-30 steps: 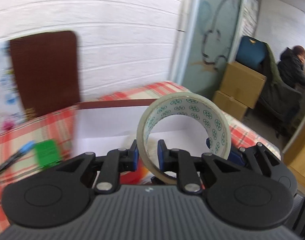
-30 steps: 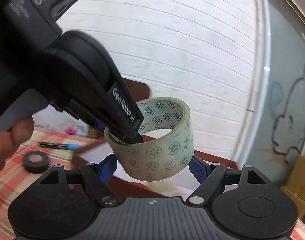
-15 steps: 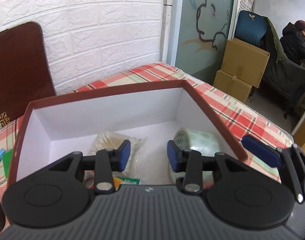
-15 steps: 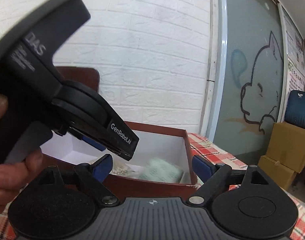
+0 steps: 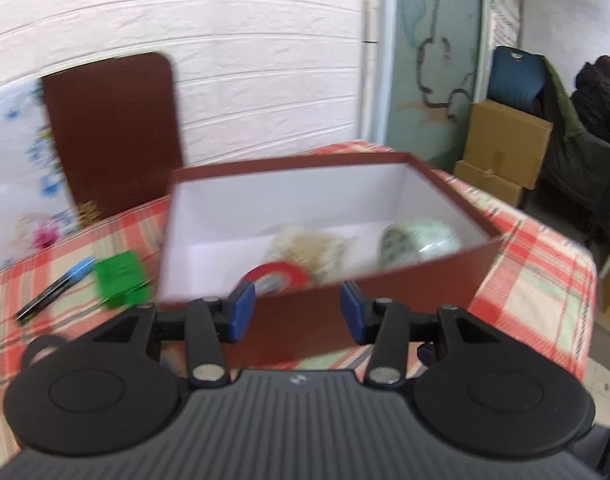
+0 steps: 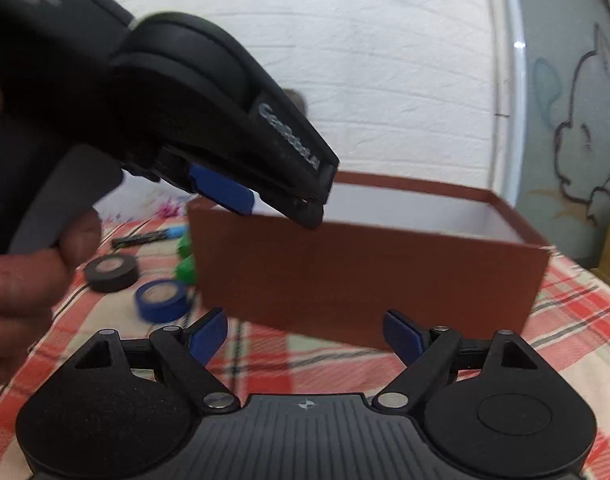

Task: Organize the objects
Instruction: 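Lower the clear tape into the brown box and open the left gripper, then move the left gripper toward the black tape roll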

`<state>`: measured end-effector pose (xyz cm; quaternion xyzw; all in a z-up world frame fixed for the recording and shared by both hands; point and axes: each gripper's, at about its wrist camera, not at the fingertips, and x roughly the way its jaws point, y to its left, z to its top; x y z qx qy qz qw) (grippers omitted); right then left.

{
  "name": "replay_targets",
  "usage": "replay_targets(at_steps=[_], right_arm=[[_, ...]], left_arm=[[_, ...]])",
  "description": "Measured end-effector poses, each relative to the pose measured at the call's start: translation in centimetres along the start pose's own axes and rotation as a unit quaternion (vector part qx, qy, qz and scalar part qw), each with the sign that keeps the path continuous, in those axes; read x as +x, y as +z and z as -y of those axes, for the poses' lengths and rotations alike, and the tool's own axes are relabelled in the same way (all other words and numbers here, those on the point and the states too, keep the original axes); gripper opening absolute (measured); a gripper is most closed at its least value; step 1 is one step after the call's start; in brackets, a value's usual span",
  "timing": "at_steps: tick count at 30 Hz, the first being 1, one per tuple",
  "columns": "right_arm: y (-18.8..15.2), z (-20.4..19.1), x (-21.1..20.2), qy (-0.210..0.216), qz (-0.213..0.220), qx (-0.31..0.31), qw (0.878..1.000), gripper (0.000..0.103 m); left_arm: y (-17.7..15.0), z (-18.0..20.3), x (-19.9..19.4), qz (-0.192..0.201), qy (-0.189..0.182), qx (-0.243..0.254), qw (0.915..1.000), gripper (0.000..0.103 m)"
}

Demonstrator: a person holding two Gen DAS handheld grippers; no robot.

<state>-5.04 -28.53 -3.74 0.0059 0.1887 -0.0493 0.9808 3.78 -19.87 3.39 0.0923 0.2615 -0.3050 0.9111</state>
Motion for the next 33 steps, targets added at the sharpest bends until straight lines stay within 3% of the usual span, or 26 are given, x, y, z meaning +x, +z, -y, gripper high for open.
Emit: replay_targets(at_steps=[5, 9, 15, 23, 33], right_arm=[[-0.3, -2.7, 0.4, 0.032, -0.023, -0.020, 0.999, 0.084], [-0.5, -5.0, 0.1, 0.048, -0.032, -0.041, 0.997, 0.084], [-0.4, -7.4, 0.5, 0.071, -0.050, -0.059, 0.994, 0.083], [-1.4, -10.3, 1.8, 0.093, -0.071, -0.085, 0.989, 0.083], [-2.1, -10.8, 2.4, 0.092, -0.088, -0.083, 0.988, 0.083]], left_arm=[[-3.5, -5.1, -0.5, -0.040, 0.061, -0.045, 0.9964, 0.050], [-6.2, -9.3, -0.7, -0.073, 0.122, -0.076, 0.9869, 0.050], [-9.0, -14.0, -1.8, -0.088, 0.175, -0.116, 0.9737, 0.050], [-11.8, -17.4, -2.8, -0.093, 0.216, -0.136, 0.9624, 0.055], [-13.2, -18.4, -3.4, -0.064, 0.231, -0.135, 0.9613, 0.072]])
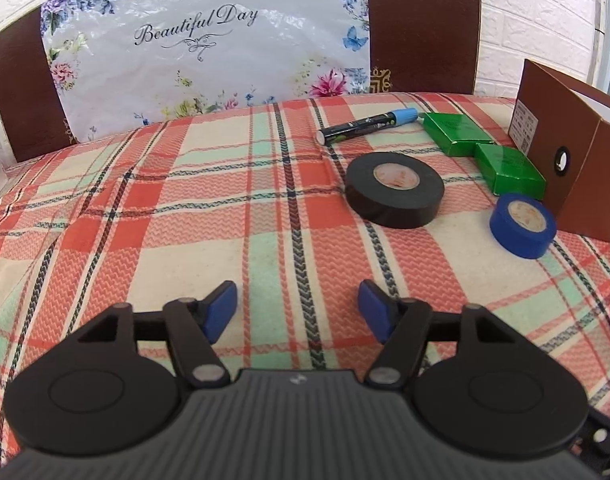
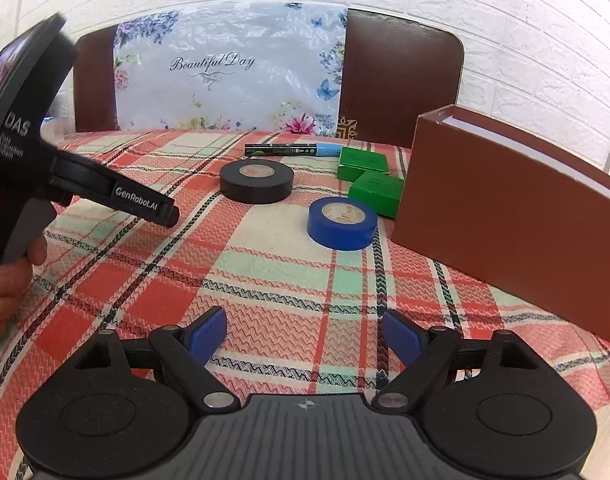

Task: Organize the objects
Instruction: 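Move the left gripper toward the black tape roll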

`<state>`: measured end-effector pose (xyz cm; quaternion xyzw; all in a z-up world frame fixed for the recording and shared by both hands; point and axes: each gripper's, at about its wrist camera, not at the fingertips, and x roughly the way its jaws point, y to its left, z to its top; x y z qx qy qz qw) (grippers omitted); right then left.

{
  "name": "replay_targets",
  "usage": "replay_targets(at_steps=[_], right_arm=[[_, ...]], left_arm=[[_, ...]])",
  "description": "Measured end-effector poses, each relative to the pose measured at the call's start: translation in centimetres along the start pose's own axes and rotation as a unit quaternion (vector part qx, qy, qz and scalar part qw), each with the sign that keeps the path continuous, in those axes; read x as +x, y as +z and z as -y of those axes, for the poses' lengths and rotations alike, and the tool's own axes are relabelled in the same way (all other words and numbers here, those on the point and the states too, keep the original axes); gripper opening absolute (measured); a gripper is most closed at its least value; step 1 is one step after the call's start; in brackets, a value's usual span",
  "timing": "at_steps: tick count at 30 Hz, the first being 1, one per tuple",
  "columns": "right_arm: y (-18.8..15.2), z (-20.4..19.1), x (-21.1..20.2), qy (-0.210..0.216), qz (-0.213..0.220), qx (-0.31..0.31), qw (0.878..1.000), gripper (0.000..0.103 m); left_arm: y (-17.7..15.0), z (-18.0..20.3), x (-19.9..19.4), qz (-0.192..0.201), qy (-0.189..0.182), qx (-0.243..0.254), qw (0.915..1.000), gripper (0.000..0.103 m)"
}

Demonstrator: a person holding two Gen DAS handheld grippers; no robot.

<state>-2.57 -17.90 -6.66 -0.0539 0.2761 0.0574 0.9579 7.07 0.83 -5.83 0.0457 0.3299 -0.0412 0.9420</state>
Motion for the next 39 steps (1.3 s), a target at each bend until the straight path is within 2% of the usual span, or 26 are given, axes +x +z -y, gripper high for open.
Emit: replay_targets(at_steps=[6, 9, 14, 16, 19, 21, 22, 24, 26, 29, 32, 33, 39], right_arm=[[-0.1, 0.2, -0.1, 0.003, -0.001, 0.005, 1.000, 0.084], [0.1, 0.3, -0.2, 0.004, -0.002, 0.008, 1.000, 0.083], [2.2, -0.7, 1.7, 0.042, -0.007, 0.003, 0.999, 0.083], [4.0, -2.8, 3.1, 0.059, 0.005, -0.032, 0.998, 0.083], [6.8, -6.0, 6.8, 0.073, -0.012, -0.062, 0.995, 0.080], [8.1, -7.1, 9.8, 0.066, -0.032, -0.052, 0.996, 0.082], [8.8, -7.3, 10.9, 0.064, -0.034, -0.032, 0.997, 0.087], [10.2, -7.4, 12.8, 0.051, -0.049, 0.008, 0.997, 0.097], [11.1, -7.8, 14.4, 0.042, -0.047, 0.025, 0.998, 0.097], [11.9, -8.6, 15.9, 0.032, -0.039, 0.023, 0.998, 0.095], [12.4, -8.8, 16.5, 0.028, -0.028, 0.018, 0.999, 0.083], [12.5, -8.8, 16.5, 0.029, -0.024, 0.017, 0.999, 0.073], [12.4, -8.5, 16.1, 0.032, -0.018, 0.020, 0.999, 0.072]], left_arm=[[-0.4, -0.9, 0.2, 0.005, 0.002, -0.017, 0.9998, 0.087], [-0.5, -1.2, -0.1, 0.007, 0.008, -0.011, 0.9999, 0.087], [-2.6, -4.7, -2.6, 0.030, 0.082, 0.028, 0.9958, 0.087], [-4.3, -7.9, -3.8, 0.030, 0.103, 0.006, 0.9942, 0.087], [-6.0, -13.4, -5.3, 0.020, 0.088, -0.091, 0.9918, 0.087], [-6.4, -15.3, -5.9, 0.033, 0.058, -0.136, 0.9884, 0.088], [-6.5, -15.4, -5.9, 0.036, 0.052, -0.139, 0.9882, 0.091], [-6.2, -14.3, -5.2, 0.034, 0.051, -0.109, 0.9921, 0.094], [-5.9, -13.4, -4.8, 0.033, 0.032, -0.080, 0.9957, 0.095], [-5.9, -13.4, -4.7, 0.034, 0.017, -0.078, 0.9963, 0.095], [-6.1, -13.5, -4.8, 0.034, 0.015, -0.079, 0.9961, 0.096], [-6.1, -13.4, -4.7, 0.033, 0.016, -0.077, 0.9964, 0.096], [-6.0, -13.3, -4.5, 0.031, 0.017, -0.073, 0.9967, 0.097]])
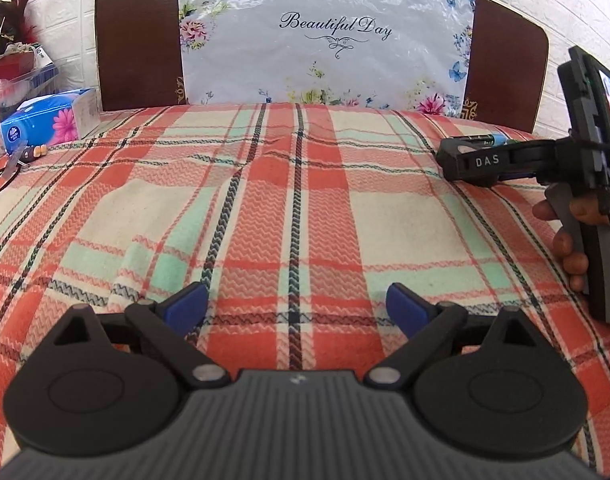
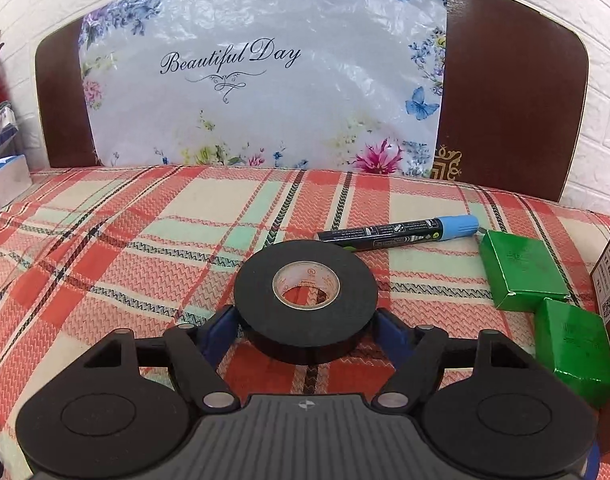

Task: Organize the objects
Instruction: 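Move the left gripper toward the black tape roll, then grasp the black tape roll by its rim with the left gripper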

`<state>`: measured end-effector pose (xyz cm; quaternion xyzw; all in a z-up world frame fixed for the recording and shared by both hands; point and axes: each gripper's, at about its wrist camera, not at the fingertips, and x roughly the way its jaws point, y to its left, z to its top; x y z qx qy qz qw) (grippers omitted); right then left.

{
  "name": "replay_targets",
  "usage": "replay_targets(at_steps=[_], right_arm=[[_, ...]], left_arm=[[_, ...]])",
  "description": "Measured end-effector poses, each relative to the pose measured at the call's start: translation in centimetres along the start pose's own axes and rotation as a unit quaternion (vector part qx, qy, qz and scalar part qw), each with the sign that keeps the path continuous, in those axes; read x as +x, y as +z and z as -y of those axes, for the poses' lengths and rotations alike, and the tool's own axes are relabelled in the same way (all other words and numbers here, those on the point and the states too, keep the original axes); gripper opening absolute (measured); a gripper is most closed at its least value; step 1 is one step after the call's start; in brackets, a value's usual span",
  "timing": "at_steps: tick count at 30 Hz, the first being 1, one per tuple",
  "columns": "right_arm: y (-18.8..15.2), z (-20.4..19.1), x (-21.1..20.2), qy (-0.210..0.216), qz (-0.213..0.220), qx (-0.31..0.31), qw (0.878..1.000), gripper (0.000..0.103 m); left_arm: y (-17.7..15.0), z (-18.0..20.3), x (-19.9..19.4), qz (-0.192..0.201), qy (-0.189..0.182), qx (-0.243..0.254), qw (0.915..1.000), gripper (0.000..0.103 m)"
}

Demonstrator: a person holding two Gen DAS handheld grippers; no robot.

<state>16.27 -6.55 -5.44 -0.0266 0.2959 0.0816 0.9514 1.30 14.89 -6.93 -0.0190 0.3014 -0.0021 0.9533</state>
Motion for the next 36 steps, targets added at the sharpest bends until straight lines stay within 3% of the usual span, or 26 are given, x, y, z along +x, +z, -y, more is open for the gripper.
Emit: replay_targets(at_steps=[8, 18, 27, 30, 34, 36], right_arm=[[-2.0, 0.8, -2.8, 0.023, -0.004, 0.007, 1.000, 0.072], [-7.1, 1.7, -9.9, 0.080, -0.006, -0.048, 0.996, 0.072], [-12.2, 3.4, -16.2, 0.091, 0.016, -0.048, 0.995, 0.073], [-13.0, 3.9, -17.0, 0.098, 0.030, -0.049, 0.994, 0.079], [-13.0, 4.9, -16.8, 0.116, 0.033, -0.023, 0.992, 0.082], [-13.1, 5.5, -16.9, 0.122, 0.035, -0.011, 0.992, 0.082]], left_arm=[[0.3, 0.0, 0.5, -0.007, 0.006, 0.008, 0.9999, 0.099], [0.4, 0.3, 0.9, -0.014, 0.021, 0.010, 0.9996, 0.103], [0.4, 0.4, 0.7, -0.014, 0.026, 0.010, 0.9995, 0.103], [0.3, 0.7, 0.4, -0.014, 0.043, 0.011, 0.9989, 0.103], [0.1, 1.1, -0.5, -0.028, 0.080, -0.027, 0.9960, 0.103], [0.2, 1.9, -1.1, -0.041, 0.076, -0.055, 0.9947, 0.103]])
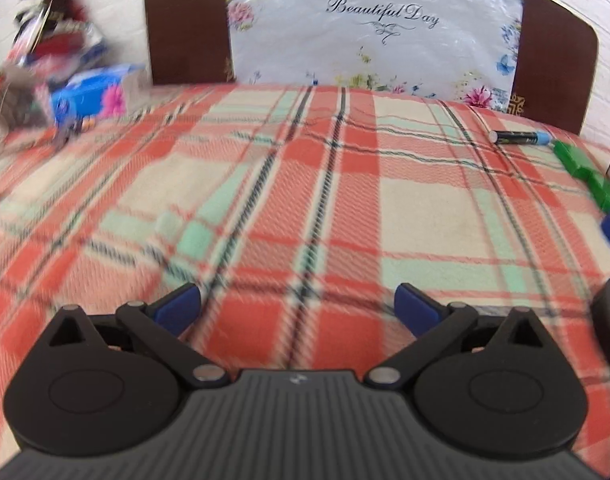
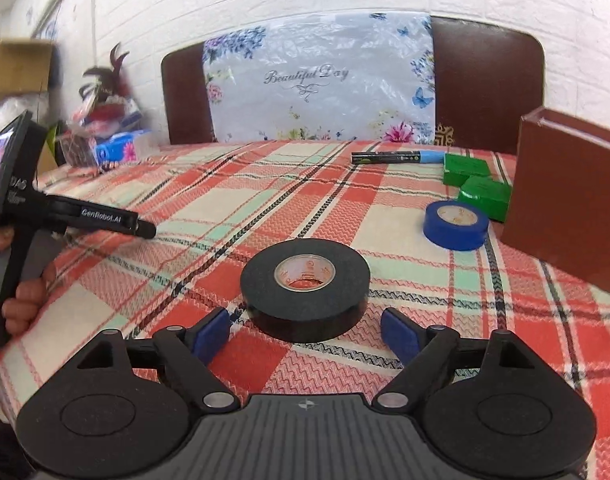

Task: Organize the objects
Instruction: 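Grasp the black tape roll by its rim with the left gripper, then carry the black tape into the brown box and release it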

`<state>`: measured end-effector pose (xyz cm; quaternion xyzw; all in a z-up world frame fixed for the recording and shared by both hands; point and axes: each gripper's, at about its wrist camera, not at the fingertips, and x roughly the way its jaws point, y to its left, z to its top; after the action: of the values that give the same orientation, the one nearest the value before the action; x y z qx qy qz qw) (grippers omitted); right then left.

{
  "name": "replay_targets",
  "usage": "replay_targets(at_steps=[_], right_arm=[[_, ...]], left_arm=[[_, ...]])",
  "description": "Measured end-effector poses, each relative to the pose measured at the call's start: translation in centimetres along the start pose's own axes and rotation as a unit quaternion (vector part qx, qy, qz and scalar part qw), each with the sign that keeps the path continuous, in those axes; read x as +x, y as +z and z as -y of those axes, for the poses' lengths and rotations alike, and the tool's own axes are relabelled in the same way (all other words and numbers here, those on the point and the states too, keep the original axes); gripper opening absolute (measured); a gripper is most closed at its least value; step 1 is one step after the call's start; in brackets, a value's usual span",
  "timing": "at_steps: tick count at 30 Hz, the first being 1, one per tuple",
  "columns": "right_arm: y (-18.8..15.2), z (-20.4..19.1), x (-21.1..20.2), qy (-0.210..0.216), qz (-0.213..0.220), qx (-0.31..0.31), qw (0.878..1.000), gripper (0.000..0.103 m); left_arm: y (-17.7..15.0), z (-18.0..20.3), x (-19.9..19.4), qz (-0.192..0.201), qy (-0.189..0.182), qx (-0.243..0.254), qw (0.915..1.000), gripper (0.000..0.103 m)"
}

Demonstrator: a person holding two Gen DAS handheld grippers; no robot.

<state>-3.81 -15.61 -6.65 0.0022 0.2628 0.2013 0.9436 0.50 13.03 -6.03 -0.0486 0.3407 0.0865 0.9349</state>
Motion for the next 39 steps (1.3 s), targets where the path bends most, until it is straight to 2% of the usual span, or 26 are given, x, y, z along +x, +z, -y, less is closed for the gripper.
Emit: replay_targets(at_steps=[2, 4, 6, 8, 10, 14, 16, 17, 18, 19, 20, 23, 26, 29, 32, 35, 39], right_arm=[[-0.2, 0.2, -0.3, 0.001, 0.001, 0.004, 1.000, 0.082], [-0.3, 0.2, -0.4, 0.001, -0.001, 0.001, 1.000, 0.082], [-0.3, 0.4, -0.3, 0.002, -0.004, 0.000, 1.000, 0.082], [-0.2, 0.2, 0.1, -0.001, -0.010, -0.004, 1.000, 0.083], [-0.1, 0.1, 0.3, -0.004, -0.015, -0.011, 1.000, 0.084], [0.0, 0.0, 0.4, -0.005, -0.018, -0.014, 1.000, 0.084], [0.1, 0.1, 0.5, -0.009, -0.019, -0.016, 1.000, 0.083], [0.2, 0.0, 0.7, -0.012, -0.021, -0.020, 1.000, 0.081], [0.3, -0.1, 0.8, -0.008, -0.023, -0.026, 0.999, 0.077], [0.3, -0.3, 0.8, 0.000, -0.023, -0.035, 0.999, 0.068], [0.3, -0.6, 0.7, -0.004, -0.022, -0.044, 0.999, 0.069], [0.4, -0.6, 0.1, -0.013, -0.008, -0.043, 0.999, 0.068], [1.2, 0.0, -2.2, -0.051, 0.056, -0.050, 0.996, 0.068], [2.9, 1.3, -4.6, -0.108, 0.128, -0.064, 0.984, 0.068], [4.8, 3.9, -6.1, -0.156, 0.174, -0.062, 0.970, 0.068], [6.0, 6.9, -6.8, -0.197, 0.191, -0.048, 0.960, 0.068], [6.4, 10.9, -6.6, -0.230, 0.184, -0.021, 0.955, 0.068]], left_arm=[[0.2, 1.5, -1.0, -0.013, -0.057, -0.026, 0.9980, 0.099], [0.8, 4.0, -1.8, -0.028, -0.124, -0.025, 0.9916, 0.090], [1.3, 7.4, -2.1, -0.047, -0.169, 0.011, 0.9845, 0.080], [1.5, 10.5, -2.6, -0.050, -0.191, 0.057, 0.9787, 0.079], [1.4, 12.5, -2.8, -0.056, -0.198, 0.087, 0.9747, 0.079], [0.8, 14.0, -1.2, -0.101, -0.170, 0.112, 0.9738, 0.078], [0.6, 13.9, -1.0, -0.094, -0.170, 0.111, 0.9746, 0.076], [0.5, 14.1, -1.1, -0.091, -0.168, 0.117, 0.9747, 0.072], [0.5, 14.2, -1.2, -0.089, -0.173, 0.120, 0.9736, 0.059], [0.6, 14.4, -1.3, -0.091, -0.186, 0.120, 0.9709, 0.042], [0.7, 14.8, -1.3, -0.096, -0.197, 0.121, 0.9681, 0.034], [0.8, 16.3, -1.9, -0.092, -0.176, 0.147, 0.9690, 0.034], [2.7, 17.4, -3.7, -0.058, -0.206, 0.146, 0.9660, 0.033], [5.5, 20.0, -6.1, 0.000, -0.242, 0.157, 0.9573, 0.033], [7.9, 24.0, -7.8, 0.049, -0.266, 0.184, 0.9450, 0.033], [9.1, 28.0, -8.4, 0.073, -0.286, 0.207, 0.9326, 0.033], [9.2, 32.5, -7.3, 0.071, -0.303, 0.227, 0.9230, 0.033]])
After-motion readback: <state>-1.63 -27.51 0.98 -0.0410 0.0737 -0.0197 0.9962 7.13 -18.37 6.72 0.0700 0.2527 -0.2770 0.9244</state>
